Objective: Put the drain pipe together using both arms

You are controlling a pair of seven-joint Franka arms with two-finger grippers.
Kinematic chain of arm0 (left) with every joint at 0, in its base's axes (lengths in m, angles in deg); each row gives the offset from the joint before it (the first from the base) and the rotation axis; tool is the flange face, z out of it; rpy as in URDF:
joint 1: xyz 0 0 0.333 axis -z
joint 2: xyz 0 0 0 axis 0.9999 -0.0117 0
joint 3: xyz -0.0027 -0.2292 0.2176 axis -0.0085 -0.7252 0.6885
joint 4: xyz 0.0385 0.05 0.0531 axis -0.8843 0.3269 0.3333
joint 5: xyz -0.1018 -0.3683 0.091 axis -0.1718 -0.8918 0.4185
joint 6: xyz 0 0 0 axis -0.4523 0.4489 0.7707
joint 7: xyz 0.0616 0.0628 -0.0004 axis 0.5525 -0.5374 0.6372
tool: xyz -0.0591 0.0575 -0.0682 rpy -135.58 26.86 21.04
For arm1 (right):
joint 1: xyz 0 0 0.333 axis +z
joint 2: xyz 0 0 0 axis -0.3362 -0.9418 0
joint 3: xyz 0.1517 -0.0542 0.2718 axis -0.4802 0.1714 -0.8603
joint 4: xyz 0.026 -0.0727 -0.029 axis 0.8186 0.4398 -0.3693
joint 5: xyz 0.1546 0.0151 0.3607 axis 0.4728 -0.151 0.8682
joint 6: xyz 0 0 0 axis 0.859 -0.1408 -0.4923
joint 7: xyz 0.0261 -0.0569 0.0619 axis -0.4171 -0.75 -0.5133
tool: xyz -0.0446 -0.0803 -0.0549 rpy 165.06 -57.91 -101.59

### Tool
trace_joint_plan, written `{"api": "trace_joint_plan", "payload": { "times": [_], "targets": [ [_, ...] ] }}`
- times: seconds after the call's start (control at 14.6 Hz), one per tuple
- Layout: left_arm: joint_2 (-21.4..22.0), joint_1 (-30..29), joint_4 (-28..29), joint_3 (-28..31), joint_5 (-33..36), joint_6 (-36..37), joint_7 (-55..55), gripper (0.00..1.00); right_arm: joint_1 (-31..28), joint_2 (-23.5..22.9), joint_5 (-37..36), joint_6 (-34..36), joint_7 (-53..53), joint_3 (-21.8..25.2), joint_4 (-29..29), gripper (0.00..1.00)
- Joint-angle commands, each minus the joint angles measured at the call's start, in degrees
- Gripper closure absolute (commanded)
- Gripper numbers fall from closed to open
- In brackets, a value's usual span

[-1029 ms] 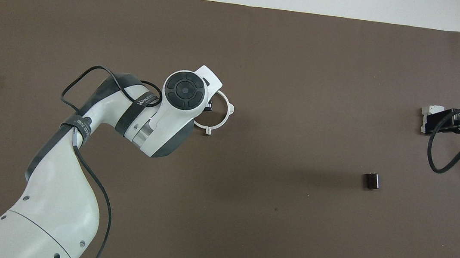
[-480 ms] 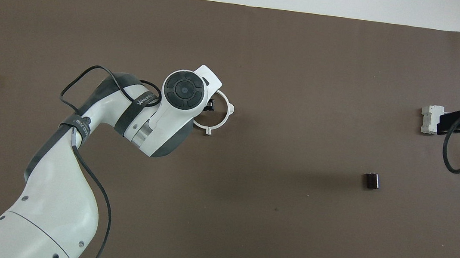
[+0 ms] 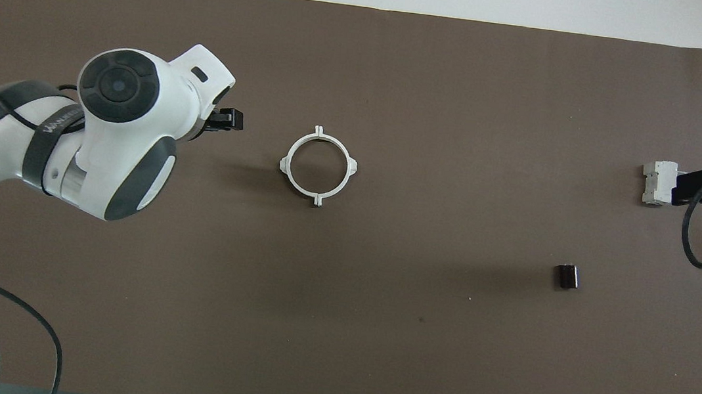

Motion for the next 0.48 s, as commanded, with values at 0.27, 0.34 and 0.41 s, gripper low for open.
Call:
{"api": "trace_joint_plan", "payload": {
  "times": [0.27,0.34,0.41],
  "targets": [
    [10.1,-10.2,1.2,0.1,-9.0,10.8,-21.4,0.00,-0.4,0.0,1.3,-0.2,-0.8,-0.4,-0.5,0.00],
    [11.2,-11.2,1.2,0.2,-9.0,12.2,-23.8,0.00,-0.4,0.0,1.3,-0.1,-0.8,-0.4,-0.5,0.00],
    [12.2,-12.4,1.2,0.3,-9.0,13.4,-25.7,0.00,-0.4,0.0,1.3,-0.2,-0.8,-0.5,-0.5,0.00]
  ]
}}
